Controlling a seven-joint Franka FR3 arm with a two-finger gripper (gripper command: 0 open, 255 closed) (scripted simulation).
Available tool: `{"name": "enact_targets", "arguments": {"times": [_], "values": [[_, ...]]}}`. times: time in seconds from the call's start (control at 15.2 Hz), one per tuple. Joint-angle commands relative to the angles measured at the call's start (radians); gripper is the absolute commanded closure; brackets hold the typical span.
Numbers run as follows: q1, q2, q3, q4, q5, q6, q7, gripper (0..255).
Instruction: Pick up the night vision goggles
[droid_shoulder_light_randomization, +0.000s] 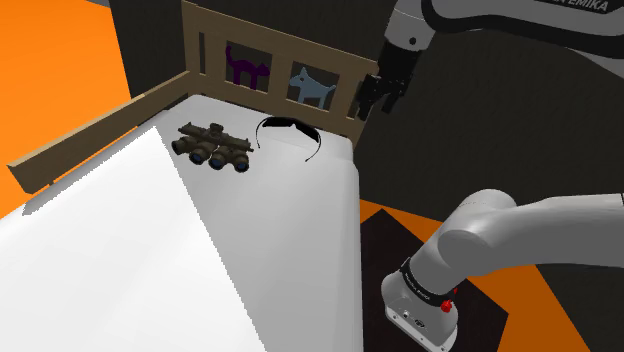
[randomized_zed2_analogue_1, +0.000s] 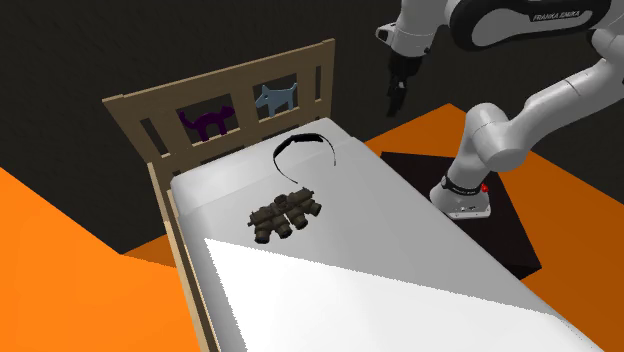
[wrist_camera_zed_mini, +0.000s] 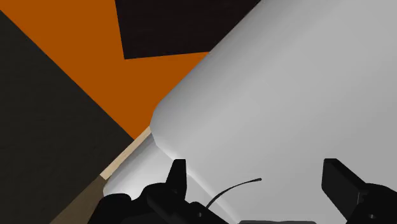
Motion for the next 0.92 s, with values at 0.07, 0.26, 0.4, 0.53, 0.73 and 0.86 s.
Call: {"name": "enact_targets", "arguments": {"times": [0.07,0.26,0.4,0.53,0.73,0.86], "values": [[0.004,0.03,0.014,0.01,0.009,0.019,0.016,0],[0.015,0.125,0.053,0.048,0.033,0.073,0.064,0],[0.022,0.191,0.078,0.08,0.044,0.105,0.096,0],[0.027,0.259,0.103,0.116,0.053,0.135,0.127,0],[0.033,0.364,0.139,0.18,0.057,0.174,0.174,0],[0.037,0.435,0.162,0.228,0.056,0.195,0.206,0]]}}
